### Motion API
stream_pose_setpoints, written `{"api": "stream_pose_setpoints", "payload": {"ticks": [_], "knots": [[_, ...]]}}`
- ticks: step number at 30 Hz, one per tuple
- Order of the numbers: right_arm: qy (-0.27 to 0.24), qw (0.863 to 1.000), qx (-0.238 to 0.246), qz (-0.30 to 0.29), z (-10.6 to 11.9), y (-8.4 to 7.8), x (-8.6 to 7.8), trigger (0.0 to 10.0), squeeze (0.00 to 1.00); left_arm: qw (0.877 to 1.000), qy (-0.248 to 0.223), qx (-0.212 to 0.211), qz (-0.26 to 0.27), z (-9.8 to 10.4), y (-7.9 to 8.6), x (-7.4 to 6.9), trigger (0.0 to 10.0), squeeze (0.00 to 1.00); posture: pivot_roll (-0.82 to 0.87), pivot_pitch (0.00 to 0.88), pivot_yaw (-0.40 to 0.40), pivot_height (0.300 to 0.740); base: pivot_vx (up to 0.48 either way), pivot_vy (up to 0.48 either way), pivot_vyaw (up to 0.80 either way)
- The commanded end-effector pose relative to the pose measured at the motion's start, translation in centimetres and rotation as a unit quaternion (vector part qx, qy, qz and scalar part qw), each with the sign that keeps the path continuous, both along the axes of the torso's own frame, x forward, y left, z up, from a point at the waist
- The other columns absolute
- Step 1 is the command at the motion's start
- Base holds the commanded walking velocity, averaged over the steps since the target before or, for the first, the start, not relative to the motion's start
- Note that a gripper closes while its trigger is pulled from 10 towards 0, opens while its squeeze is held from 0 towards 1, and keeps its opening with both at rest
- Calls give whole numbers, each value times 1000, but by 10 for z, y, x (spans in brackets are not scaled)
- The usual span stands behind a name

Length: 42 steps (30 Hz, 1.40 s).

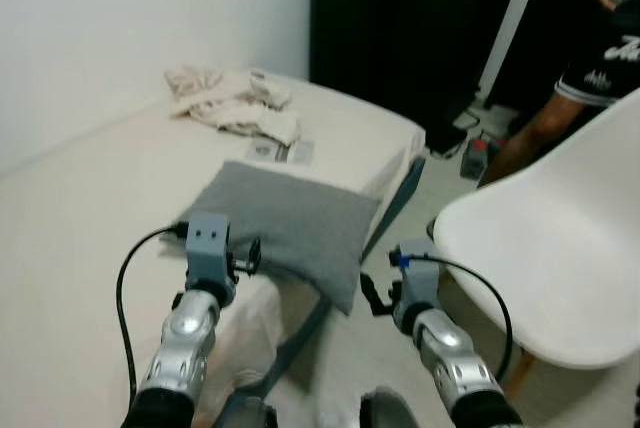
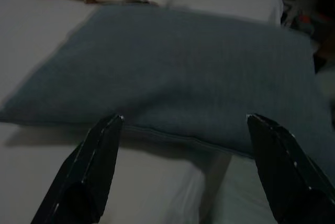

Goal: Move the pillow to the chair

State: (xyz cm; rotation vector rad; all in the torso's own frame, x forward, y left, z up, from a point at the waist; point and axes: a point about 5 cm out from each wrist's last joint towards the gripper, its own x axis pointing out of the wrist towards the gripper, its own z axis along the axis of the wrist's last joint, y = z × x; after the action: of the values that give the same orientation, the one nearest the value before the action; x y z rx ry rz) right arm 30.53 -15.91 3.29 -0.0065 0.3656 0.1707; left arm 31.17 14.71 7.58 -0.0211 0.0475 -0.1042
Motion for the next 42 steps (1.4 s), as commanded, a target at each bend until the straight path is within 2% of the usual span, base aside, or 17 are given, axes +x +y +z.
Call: {"api": "stream_pose_setpoints", "payload": {"ticks": [1,9,14,18,19,21,24,29,36,42], "knots": [[1,1000,-1,4,0,2,0,10000,0,1000,8,1,-3,-4,-1,-1,10000,0,-72,94,3,590,0,0,0],[-1,1000,3,0,1,1,0,10000,0,1000,1,-6,-17,0,-8,1,10000,0,-75,96,9,590,0,0,0],[-4,1000,6,-3,1,0,0,10000,0,1000,1,-12,-22,1,-11,2,10000,0,-75,101,9,565,0,0,0],[-9,1000,2,-1,3,0,1,10000,0,999,5,-29,-20,1,-12,3,10000,0,-75,106,10,565,0,0,0],[-11,1000,5,-1,5,-1,2,10000,0,998,10,-51,-21,2,-12,5,10000,0,-73,114,9,565,0,0,0],[-13,1000,6,0,5,-1,3,10000,0,998,13,-63,-22,3,-13,6,10000,0,-71,118,9,565,0,0,0],[-18,1000,9,1,10,-2,9,10000,0,993,29,-107,-33,4,-16,12,10000,0,-67,134,12,565,0,0,0],[-25,999,25,1,16,-4,15,10000,0,989,34,-144,-24,6,-15,16,10000,0,-64,147,16,565,0,0,0],[0,999,41,7,11,-7,15,10000,0,990,30,-137,-25,10,-14,17,10000,0,-48,169,24,565,0,0,0],[1,993,87,-76,19,-28,30,10000,0,991,14,-133,-4,17,-7,17,10000,0,-6,207,47,565,0,0,0]]}}
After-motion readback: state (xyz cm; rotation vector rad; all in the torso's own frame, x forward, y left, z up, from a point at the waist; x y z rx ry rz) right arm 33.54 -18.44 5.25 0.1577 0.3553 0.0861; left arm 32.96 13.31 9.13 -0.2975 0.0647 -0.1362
